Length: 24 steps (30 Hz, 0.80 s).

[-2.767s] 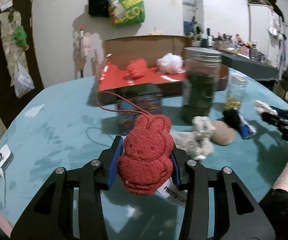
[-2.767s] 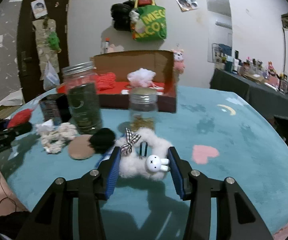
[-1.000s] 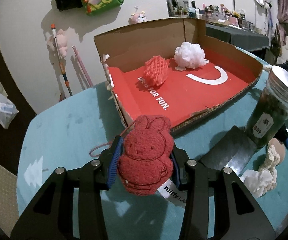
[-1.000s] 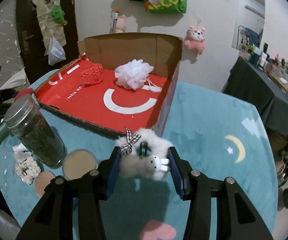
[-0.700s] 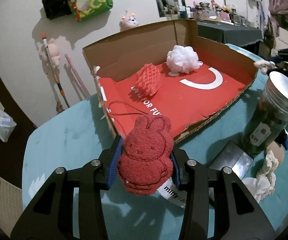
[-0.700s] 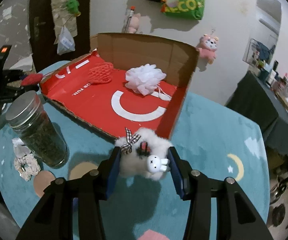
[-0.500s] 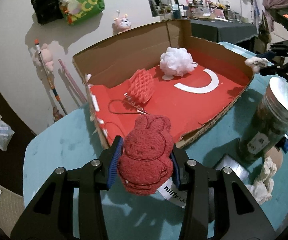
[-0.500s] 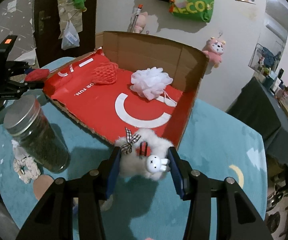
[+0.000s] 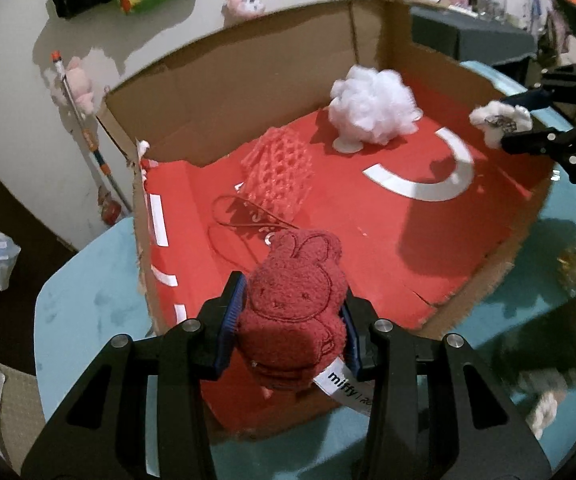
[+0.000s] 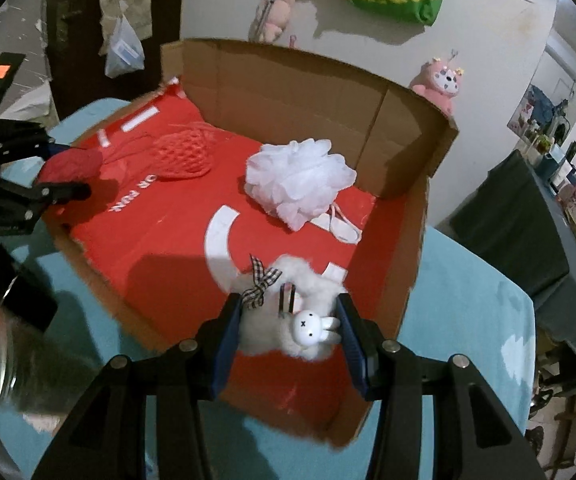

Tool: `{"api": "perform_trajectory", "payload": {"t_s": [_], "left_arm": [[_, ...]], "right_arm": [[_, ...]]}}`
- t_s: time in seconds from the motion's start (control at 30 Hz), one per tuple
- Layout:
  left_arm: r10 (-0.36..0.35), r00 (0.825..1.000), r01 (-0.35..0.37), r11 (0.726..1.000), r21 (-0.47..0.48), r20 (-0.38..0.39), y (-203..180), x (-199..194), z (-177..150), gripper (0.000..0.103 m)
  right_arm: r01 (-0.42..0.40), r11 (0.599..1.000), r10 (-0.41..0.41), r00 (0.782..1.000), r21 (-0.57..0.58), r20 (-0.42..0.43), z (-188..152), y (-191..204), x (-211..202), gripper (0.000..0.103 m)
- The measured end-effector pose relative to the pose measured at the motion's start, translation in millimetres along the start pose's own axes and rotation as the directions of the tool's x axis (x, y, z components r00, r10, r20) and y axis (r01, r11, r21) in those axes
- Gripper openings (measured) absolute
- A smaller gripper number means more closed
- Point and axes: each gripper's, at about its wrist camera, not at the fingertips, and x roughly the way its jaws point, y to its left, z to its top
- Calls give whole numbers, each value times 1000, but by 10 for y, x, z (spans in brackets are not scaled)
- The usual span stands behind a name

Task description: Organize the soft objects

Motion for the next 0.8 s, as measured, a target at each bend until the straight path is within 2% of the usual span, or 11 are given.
{"api": "perform_trajectory", "payload": {"t_s": [0.27, 0.43, 0.8], "left_arm": [[30, 991, -34, 999, -26, -134, 77, 387, 170, 40], [46, 981, -55, 998, -43, -187, 138, 561, 201, 40], [62, 978, -74, 996, -53, -201, 185, 683, 254, 41]], "right_arm": [[11, 1000, -8, 991, 25, -136, 319, -75, 465, 49], [47, 998, -41, 980, 29, -194, 403, -95, 707, 49], [84, 996, -74, 971, 35, -229, 476, -145, 943, 49]]}}
